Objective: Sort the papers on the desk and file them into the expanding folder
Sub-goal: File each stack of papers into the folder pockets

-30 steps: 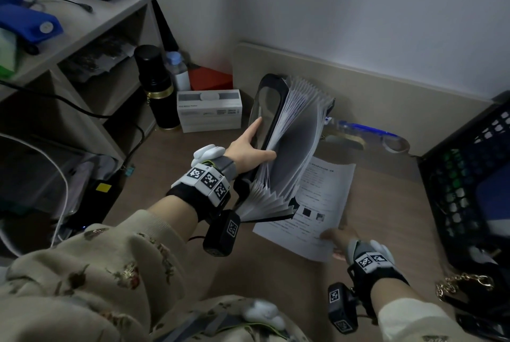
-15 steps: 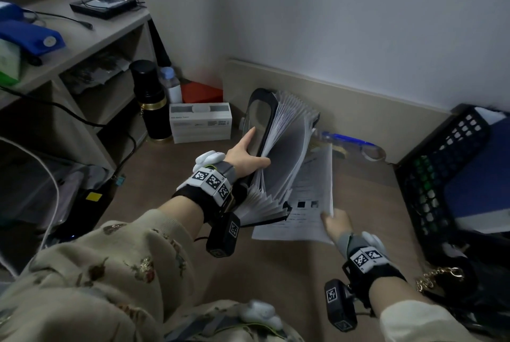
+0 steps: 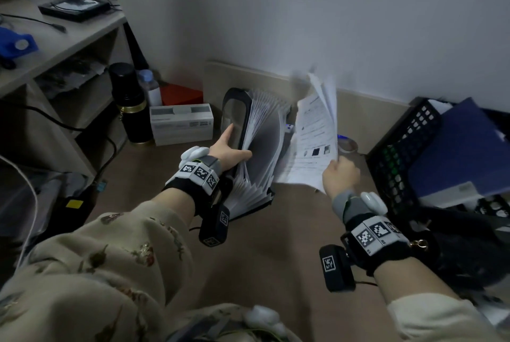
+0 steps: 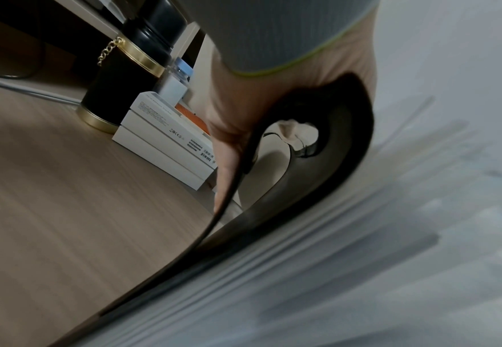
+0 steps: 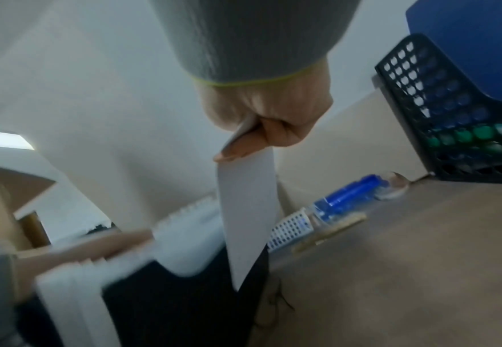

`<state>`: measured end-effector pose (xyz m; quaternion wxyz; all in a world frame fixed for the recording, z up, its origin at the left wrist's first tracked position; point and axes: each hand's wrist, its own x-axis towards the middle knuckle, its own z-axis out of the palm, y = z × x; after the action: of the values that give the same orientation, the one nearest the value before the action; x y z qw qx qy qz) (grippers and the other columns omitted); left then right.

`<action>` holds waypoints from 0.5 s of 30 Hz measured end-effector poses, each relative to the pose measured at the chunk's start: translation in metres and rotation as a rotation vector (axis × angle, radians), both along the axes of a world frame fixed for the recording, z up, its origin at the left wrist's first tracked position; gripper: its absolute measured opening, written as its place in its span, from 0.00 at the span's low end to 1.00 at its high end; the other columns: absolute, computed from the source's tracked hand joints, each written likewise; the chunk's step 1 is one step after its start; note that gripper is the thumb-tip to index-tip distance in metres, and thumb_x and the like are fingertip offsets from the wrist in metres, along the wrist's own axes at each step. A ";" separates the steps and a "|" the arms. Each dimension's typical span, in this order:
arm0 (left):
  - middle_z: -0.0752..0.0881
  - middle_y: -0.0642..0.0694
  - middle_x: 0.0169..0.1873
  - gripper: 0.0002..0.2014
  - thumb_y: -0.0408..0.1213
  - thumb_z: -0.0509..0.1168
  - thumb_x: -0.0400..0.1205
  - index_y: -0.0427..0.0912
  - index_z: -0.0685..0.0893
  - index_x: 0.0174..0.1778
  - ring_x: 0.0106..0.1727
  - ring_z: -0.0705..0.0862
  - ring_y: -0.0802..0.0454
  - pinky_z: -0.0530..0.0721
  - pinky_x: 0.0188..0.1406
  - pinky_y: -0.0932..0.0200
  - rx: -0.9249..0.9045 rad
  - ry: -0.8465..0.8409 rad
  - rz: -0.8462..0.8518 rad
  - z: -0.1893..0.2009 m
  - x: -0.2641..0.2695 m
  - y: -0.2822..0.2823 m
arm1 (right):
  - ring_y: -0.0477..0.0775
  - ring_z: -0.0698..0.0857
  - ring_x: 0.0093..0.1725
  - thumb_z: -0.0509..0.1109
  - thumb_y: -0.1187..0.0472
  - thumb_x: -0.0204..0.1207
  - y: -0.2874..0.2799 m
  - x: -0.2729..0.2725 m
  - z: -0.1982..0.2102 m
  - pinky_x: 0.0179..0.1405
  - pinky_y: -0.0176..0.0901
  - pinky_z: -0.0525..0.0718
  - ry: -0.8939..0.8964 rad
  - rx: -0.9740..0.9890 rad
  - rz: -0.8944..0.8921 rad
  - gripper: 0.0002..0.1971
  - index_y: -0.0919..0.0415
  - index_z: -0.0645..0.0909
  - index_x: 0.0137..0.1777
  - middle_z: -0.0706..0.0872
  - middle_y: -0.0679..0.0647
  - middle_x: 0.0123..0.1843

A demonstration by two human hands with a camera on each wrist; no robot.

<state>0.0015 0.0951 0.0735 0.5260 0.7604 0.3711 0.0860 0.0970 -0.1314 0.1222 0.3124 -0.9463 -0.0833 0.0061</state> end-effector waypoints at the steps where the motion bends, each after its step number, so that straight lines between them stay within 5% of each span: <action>1: 0.76 0.49 0.74 0.47 0.43 0.74 0.71 0.63 0.57 0.83 0.70 0.78 0.47 0.74 0.63 0.63 -0.006 -0.001 -0.003 0.001 0.000 0.000 | 0.73 0.79 0.59 0.55 0.66 0.83 0.000 0.001 0.009 0.53 0.54 0.76 -0.043 0.013 -0.017 0.14 0.74 0.78 0.58 0.82 0.74 0.58; 7: 0.71 0.49 0.78 0.47 0.42 0.73 0.73 0.62 0.54 0.84 0.73 0.75 0.45 0.71 0.60 0.63 -0.007 -0.004 -0.017 0.003 -0.002 -0.005 | 0.73 0.81 0.53 0.55 0.63 0.84 0.010 -0.009 0.038 0.46 0.56 0.76 -0.212 0.128 -0.041 0.14 0.75 0.76 0.51 0.82 0.75 0.52; 15: 0.70 0.49 0.79 0.47 0.42 0.73 0.72 0.60 0.54 0.84 0.73 0.75 0.45 0.74 0.66 0.60 -0.013 -0.008 -0.027 0.004 -0.001 -0.006 | 0.72 0.79 0.53 0.55 0.63 0.84 0.013 -0.025 0.051 0.41 0.48 0.67 -0.308 0.229 -0.035 0.14 0.75 0.77 0.52 0.83 0.74 0.48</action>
<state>0.0010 0.0890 0.0777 0.5334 0.7616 0.3593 0.0794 0.0719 -0.1180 0.1730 0.4015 -0.8957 -0.1139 -0.1538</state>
